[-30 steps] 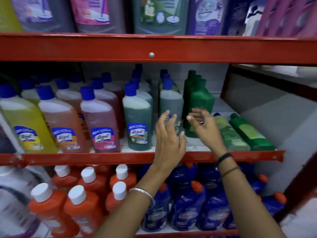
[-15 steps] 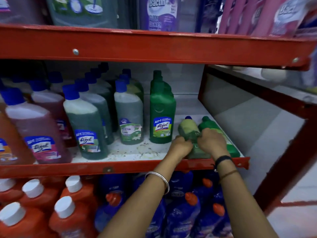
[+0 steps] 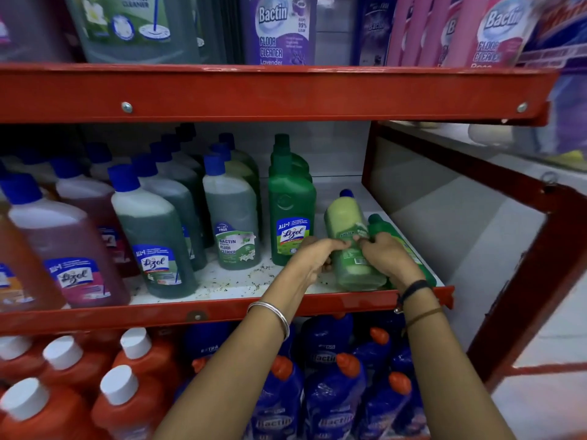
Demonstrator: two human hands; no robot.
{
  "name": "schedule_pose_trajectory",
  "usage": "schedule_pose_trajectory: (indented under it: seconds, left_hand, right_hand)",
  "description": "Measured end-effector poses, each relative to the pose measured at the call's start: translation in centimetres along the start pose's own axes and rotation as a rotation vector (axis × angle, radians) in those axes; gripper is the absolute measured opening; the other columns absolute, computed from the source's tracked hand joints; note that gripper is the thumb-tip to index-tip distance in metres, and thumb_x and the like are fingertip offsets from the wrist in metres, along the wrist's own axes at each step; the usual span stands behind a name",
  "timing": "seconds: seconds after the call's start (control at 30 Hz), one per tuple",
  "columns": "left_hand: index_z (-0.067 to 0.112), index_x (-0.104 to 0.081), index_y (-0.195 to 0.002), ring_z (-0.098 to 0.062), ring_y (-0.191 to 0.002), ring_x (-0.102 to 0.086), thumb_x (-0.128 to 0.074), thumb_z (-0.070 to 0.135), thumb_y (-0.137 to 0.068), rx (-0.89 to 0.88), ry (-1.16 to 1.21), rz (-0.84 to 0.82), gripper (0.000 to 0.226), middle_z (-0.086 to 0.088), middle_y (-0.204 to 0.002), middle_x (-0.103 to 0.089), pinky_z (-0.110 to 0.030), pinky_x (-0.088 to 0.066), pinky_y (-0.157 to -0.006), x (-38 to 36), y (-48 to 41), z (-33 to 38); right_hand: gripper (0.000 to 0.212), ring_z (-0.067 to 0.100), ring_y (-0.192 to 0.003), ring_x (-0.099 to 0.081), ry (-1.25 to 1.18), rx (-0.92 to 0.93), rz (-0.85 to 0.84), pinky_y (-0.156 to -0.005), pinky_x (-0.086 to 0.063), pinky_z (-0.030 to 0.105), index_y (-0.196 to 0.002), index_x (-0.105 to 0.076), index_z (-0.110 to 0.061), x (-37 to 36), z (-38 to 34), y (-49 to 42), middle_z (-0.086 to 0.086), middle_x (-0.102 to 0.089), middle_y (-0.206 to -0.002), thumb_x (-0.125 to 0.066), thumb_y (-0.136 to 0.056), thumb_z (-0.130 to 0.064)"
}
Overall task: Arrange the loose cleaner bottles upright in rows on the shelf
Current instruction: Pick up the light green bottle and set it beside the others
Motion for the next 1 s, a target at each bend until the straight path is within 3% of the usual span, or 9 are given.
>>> schedule_pose_trajectory:
  seconds: [0.07, 0.1, 0.2, 0.27, 0.5, 0.57, 0.67, 0.8, 1.0]
  left_hand:
    - [-0.003, -0.060, -0.108, -0.019, -0.071, -0.060, -0.074, 0.021, -0.074, -0.052, -0.044, -0.083, 0.043, -0.015, -0.093, -0.067, -0.032, -0.052, -0.069, -0.1, 1.0, 1.0]
    - [-0.001, -0.062, -0.106, -0.019, -0.077, -0.061, -0.071, 0.021, -0.078, -0.084, -0.087, -0.130, 0.037, -0.012, -0.096, -0.069, -0.033, -0.051, -0.075, 0.0, 1.9, 1.5]
    - [0.008, -0.061, -0.099, -0.017, -0.088, -0.063, -0.065, 0.015, -0.082, -0.167, -0.168, -0.230, 0.019, 0.000, -0.092, -0.068, -0.026, -0.050, -0.077, 0.9, 4.5, 2.1]
    - [0.008, -0.059, -0.107, -0.016, -0.093, -0.062, -0.063, 0.008, -0.083, -0.251, -0.189, -0.237, 0.024, 0.000, -0.099, -0.066, -0.019, -0.053, -0.076, 2.5, 6.1, 2.3]
    - [0.012, -0.048, -0.125, -0.017, -0.106, -0.060, -0.059, -0.002, -0.084, -0.538, -0.235, 0.037, 0.045, -0.007, -0.119, -0.063, -0.036, -0.049, -0.096, 10.6, 10.2, 3.2]
    - [0.016, -0.048, -0.123, -0.017, -0.105, -0.061, -0.059, 0.001, -0.082, -0.584, -0.272, 0.153, 0.045, -0.006, -0.118, -0.064, -0.040, -0.049, -0.097, 13.8, 10.5, 3.1]
    - [0.022, -0.049, -0.120, -0.018, -0.106, -0.062, -0.058, 0.010, -0.075, -0.604, -0.294, 0.258, 0.048, -0.006, -0.117, -0.065, -0.045, -0.050, -0.096, 16.3, 10.0, 2.4]
    - [0.026, -0.047, -0.116, -0.016, -0.107, -0.060, -0.058, -0.004, -0.079, -0.585, -0.210, 0.295, 0.049, -0.004, -0.116, -0.062, -0.044, -0.049, -0.097, 18.6, 9.7, 0.7]
    - [0.019, -0.048, -0.120, 0.007, -0.101, -0.059, -0.056, -0.006, -0.084, -0.597, -0.099, 0.281, 0.044, 0.006, -0.115, -0.059, -0.016, -0.047, -0.092, 19.0, 9.4, -1.0]
  right_hand:
    - [0.065, 0.029, -0.106, -0.062, -0.191, -0.018, -0.060, -0.095, -0.050, 0.043, -0.120, -0.054, -0.007, 0.2, 0.3, 0.3, 0.009, -0.064, -0.118, -0.060, -0.078, -0.055]
    - [0.066, 0.028, -0.104, -0.064, -0.247, -0.019, -0.088, -0.093, -0.052, 0.045, -0.117, -0.057, -0.011, 0.2, 0.4, 0.5, 0.009, -0.066, -0.117, -0.065, -0.072, -0.058]
    - [0.033, 0.021, -0.091, -0.070, -0.390, 0.040, -0.237, -0.075, -0.059, 0.036, -0.103, -0.064, -0.013, -0.6, -0.6, 2.4, 0.009, -0.072, -0.106, -0.071, -0.078, -0.033]
    - [0.021, 0.013, -0.084, -0.069, -0.470, 0.110, -0.290, -0.064, -0.059, 0.026, -0.101, -0.062, -0.015, -1.7, -2.0, 4.0, 0.005, -0.071, -0.102, -0.068, -0.081, -0.013]
    - [0.059, 0.006, -0.093, -0.062, -0.461, 0.390, -0.164, -0.065, -0.053, 0.011, -0.121, -0.045, -0.012, -6.0, -8.7, 6.4, -0.010, -0.060, -0.104, -0.076, -0.071, -0.001]
    - [0.063, 0.014, -0.098, -0.063, -0.452, 0.428, -0.149, -0.074, -0.055, 0.017, -0.121, -0.045, -0.015, -8.4, -10.7, 6.5, -0.007, -0.061, -0.106, -0.078, -0.068, -0.002]
    - [0.066, 0.021, -0.109, -0.060, -0.416, 0.431, -0.139, -0.093, -0.052, 0.039, -0.121, -0.046, -0.017, -10.7, -11.6, 6.1, 0.001, -0.062, -0.116, -0.081, -0.066, -0.008]
    - [0.063, 0.021, -0.107, -0.063, -0.392, 0.420, -0.123, -0.095, -0.052, 0.045, -0.118, -0.047, -0.016, -13.6, -11.7, 6.0, 0.005, -0.064, -0.117, -0.081, -0.066, -0.008]
    - [0.060, 0.025, -0.106, -0.062, -0.423, 0.355, -0.013, -0.091, -0.054, 0.041, -0.115, -0.041, -0.011, -14.2, -10.4, 6.1, 0.013, -0.059, -0.116, -0.078, -0.069, -0.004]
Point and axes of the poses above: each hand's wrist, its own y-axis away from the middle knuckle, its own x-axis out of the back of the hand, z = x × y, the point moved 9 cm from there along -y, towards the middle knuckle
